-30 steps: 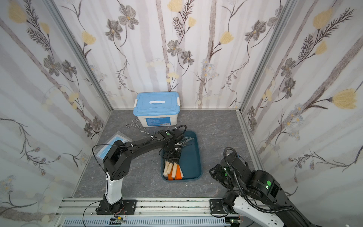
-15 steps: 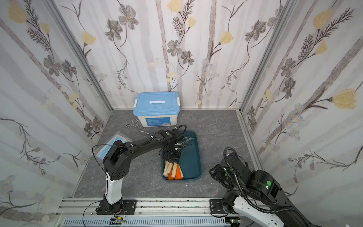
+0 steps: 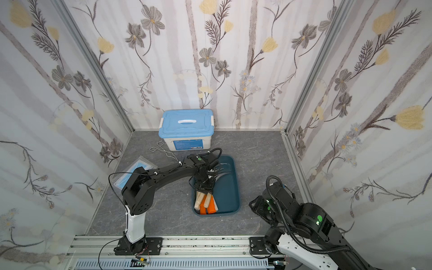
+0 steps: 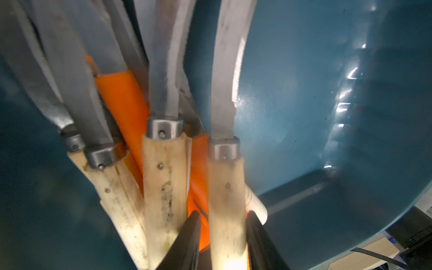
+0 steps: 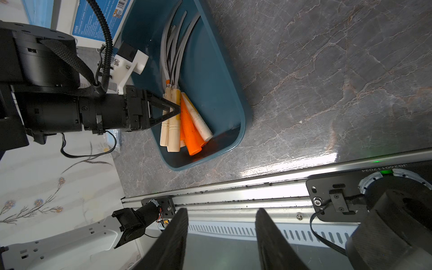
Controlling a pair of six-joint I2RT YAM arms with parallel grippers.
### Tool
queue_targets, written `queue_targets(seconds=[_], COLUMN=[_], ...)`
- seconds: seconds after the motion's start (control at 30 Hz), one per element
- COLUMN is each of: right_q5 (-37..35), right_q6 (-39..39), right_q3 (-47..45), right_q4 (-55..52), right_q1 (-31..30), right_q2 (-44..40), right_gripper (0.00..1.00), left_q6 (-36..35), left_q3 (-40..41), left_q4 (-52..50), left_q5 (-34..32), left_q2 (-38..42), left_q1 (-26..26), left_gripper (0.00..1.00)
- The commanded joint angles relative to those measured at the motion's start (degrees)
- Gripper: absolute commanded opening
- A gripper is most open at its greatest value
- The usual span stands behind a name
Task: Put small sickles into storage boxes
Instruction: Place the sickle in the storage box, then reset both arms
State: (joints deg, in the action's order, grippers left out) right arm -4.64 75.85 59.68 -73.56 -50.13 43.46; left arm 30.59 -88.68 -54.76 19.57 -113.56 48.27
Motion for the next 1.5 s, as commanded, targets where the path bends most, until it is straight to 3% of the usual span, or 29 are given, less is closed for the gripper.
queue_targets(seconds=[0.0,0.57,0.73,0.83,0.93,1.1,1.47], right_q5=[-1.02,-1.1,-1.31,-1.46,-1.81,-2.42,-8.31], right_q6=[0.7,0.96,0.92,0.96,0.79,0.11,0.43], right_q3=[-0.17,0.17,0.26,0.34,0.61,0.7,1.01], right_q4=[0.3,0.35,0.48,0.78,1.11,2.68,5.32], right_q1=[0.03,0.03,-0.01,0.02,-0.01,-0.01,0.04], right_q2=[0.18,0.39,0.57,0.83,1.25,2.31,1.44], right_gripper=[0.5,0.49,0.5,0.5,0.51,0.52,0.69], left_q6=[-0.44,-2.95,-3.67,-5.29,-7.02,-8.58,-14.9], left_q3=[-0.51,-7.75,-8.43,-8.73,-9.13,-8.64,-8.7], left_q4=[-0.35,-0.3,-0.25,-0.64,-1.09,-0.97,-0.65], left_q5=[-0.49,-2.03,-3.95,-5.75,-8.01,-10.13,-15.58], left_q2=[0.75,2.74,3.69,4.71,6.13,8.81,16.33], left_q1=[0.03,0.07,-0.01,0.06,-0.11,-0.93,-5.01], left_gripper=[0.38,0.42,0.47,0.55,0.7,0.85,1.0])
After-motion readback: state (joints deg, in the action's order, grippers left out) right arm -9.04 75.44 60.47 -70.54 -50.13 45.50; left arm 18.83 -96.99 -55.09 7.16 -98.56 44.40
